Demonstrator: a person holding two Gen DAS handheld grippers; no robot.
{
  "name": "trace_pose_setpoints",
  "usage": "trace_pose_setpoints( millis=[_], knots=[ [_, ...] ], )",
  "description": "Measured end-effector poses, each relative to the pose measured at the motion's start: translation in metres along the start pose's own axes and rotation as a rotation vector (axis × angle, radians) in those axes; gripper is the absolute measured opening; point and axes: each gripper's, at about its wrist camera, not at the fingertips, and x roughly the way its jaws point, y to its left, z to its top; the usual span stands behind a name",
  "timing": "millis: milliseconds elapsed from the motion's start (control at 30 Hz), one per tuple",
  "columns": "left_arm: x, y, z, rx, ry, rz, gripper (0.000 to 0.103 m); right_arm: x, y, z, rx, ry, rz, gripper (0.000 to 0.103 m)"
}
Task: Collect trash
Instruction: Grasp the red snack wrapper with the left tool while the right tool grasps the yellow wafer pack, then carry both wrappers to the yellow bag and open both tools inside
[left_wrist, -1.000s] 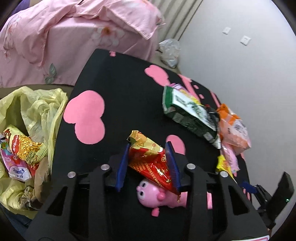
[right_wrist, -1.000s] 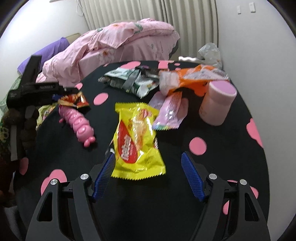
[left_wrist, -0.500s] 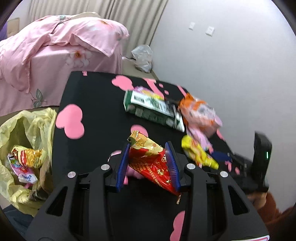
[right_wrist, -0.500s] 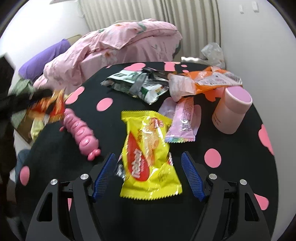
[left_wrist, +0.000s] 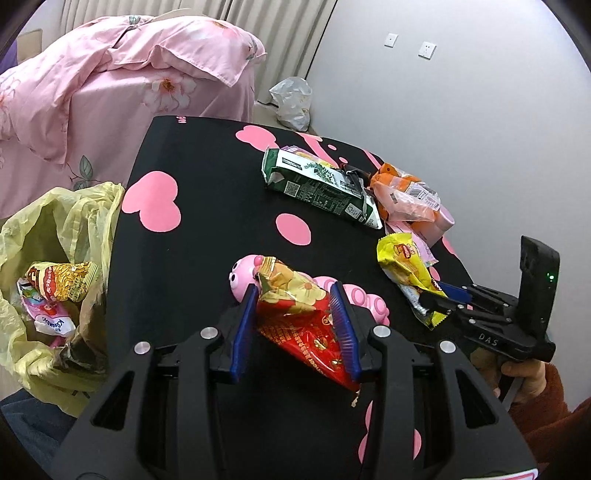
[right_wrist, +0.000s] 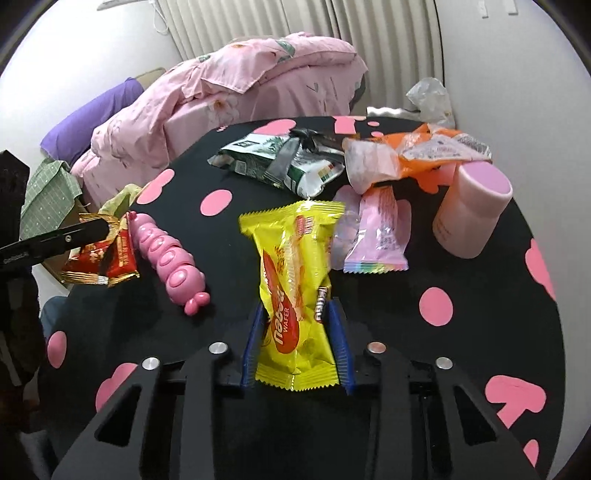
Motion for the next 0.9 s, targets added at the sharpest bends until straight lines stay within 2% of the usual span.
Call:
trace_pose_setpoints(
  millis=[300, 700, 900],
  knots=[
    [-0.023, -0.002, 0.003, 0.011, -0.056, -0.007, 0.038, -0.032, 0.019, 0.012, -0.056, -0.078, -0.012, 0.028],
    [-0.074, 0.014, 0.0, 0.002, -0.171, 0.039, 0.038, -0.066, 0.048, 0.029, -0.106, -0.145, -0.003, 0.028],
    [-0.113, 0.038, 0.007, -0.036, -0.281, 0.137, 0.038, -0.079, 0.083, 0.054, -0.171, -0.202, 0.019, 0.028]
  ],
)
